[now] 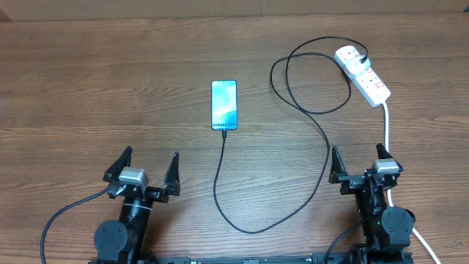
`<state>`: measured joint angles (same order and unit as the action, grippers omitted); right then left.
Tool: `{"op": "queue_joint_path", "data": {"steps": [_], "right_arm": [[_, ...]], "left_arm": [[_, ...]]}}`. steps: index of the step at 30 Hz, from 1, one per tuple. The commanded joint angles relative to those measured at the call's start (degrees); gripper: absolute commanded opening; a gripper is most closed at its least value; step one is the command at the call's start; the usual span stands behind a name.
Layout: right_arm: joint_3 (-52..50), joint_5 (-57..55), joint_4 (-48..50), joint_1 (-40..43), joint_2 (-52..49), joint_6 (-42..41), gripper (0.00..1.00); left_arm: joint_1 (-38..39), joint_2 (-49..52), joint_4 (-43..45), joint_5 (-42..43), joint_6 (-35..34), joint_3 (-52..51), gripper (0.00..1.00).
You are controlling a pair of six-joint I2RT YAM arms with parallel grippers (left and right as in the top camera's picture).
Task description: Plug charger to phone and switch on socket
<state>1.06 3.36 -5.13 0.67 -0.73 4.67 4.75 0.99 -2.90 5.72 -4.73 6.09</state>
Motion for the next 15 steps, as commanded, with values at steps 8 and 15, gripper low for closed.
{"op": "queue_joint_path", "data": {"steps": [8,15], "right_arm": [[-0.59,-0.74,0.35,-0.28,0.57,-0.35,1.00],[-0.59,-0.74,0.35,-0.28,0.57,-0.35,1.00]], "left_arm": [[-5.60,-0.81,12.41,0.66,1.77,-5.81,1.00],[-8.63,-0.81,10.58,-1.86,-0.13,-5.81,1.00]]}}
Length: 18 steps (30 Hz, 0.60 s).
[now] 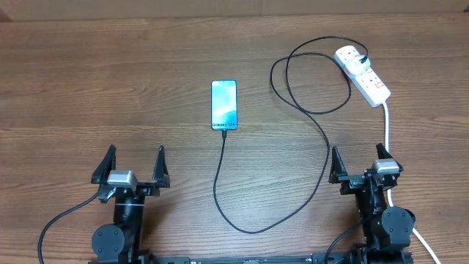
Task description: Plug charger to phone and switch on socket
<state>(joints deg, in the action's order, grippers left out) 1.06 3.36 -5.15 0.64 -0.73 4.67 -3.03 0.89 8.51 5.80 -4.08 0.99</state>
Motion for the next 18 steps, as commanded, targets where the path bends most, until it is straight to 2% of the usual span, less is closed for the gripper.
{"op": "queue_joint_path", "data": {"steps": [1,4,8,13,18], "right_arm": [[-0.59,-0.74,0.37,-0.26,0.57,-0.33,1.00],[-0.59,-0.74,0.37,-0.26,0.57,-0.35,1.00],[-0.59,-0.74,0.37,-0.26,0.57,-0.35,1.00],[-0.59,-0.74,0.37,-0.26,0.57,-0.35,1.00],[-0.59,-0.74,0.37,-0.26,0.57,-0.35,1.00]], "left_arm": [[-0.85,-0.70,-2.12,-3.43,-1.77,-0.72,1.00],[-0.85,-0.70,-7.02,-6.75,-5.51,-0.72,1.00],[-0.83,-0.70,-12.07,-6.84,-5.66,-0.74,1.00],[-0.81,-0.70,-12.94,-5.73,0.13,-0.72,1.00],[-0.81,-0.70,-12.96,-5.29,1.81,-0.72,0.99]]}}
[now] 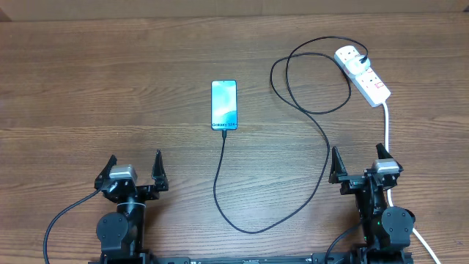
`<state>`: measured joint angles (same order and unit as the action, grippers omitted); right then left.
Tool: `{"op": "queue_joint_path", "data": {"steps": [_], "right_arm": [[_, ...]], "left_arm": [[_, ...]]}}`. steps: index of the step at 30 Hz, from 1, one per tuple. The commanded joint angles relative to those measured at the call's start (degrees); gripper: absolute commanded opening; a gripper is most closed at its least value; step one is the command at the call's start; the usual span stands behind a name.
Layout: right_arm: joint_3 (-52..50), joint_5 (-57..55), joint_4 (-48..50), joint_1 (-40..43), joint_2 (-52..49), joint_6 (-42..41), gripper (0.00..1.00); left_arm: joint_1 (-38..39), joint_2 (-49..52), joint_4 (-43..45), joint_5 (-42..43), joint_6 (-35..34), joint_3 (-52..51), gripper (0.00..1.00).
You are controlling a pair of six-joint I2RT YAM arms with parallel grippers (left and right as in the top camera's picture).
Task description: Plug charger to phone and switch on socket
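Observation:
A phone (224, 105) with a lit blue screen lies flat mid-table. A black charger cable (220, 176) meets its near end, loops toward the front, then runs back right to a plug in the white socket strip (363, 73). My left gripper (134, 168) stands open near the front left, well short of the phone. My right gripper (363, 163) is near the front right, below the strip; one finger shows at its left and I cannot tell whether it is open.
The strip's white lead (388, 132) runs down the right side past my right arm and off the front edge. The wooden table (88, 88) fills the view; its far edge lies along the top.
My left gripper has turned a little and sits slightly nearer the front; its fingers stay open. The right arm, phone and cable have not moved.
My left gripper stood open at the front left, angled toward the phone. Then it was further left and squarer. Now it rests slightly nearer the front. The cable has been at the phone's near end throughout, and the right arm has held still.

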<state>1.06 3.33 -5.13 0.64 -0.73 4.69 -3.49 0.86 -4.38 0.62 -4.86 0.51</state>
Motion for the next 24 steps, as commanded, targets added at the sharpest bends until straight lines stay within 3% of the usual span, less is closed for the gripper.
{"op": "queue_joint_path", "data": {"steps": [1,24], "right_arm": [[-0.59,-0.72,0.35,-0.26,0.57,-0.37,1.00],[-0.59,-0.74,0.35,-0.26,0.57,-0.37,1.00]], "left_arm": [[-0.35,-0.68,-0.07,-0.07,2.73,-0.24,1.00],[-0.24,-0.68,-0.15,0.28,3.65,-0.24,1.00]]}}
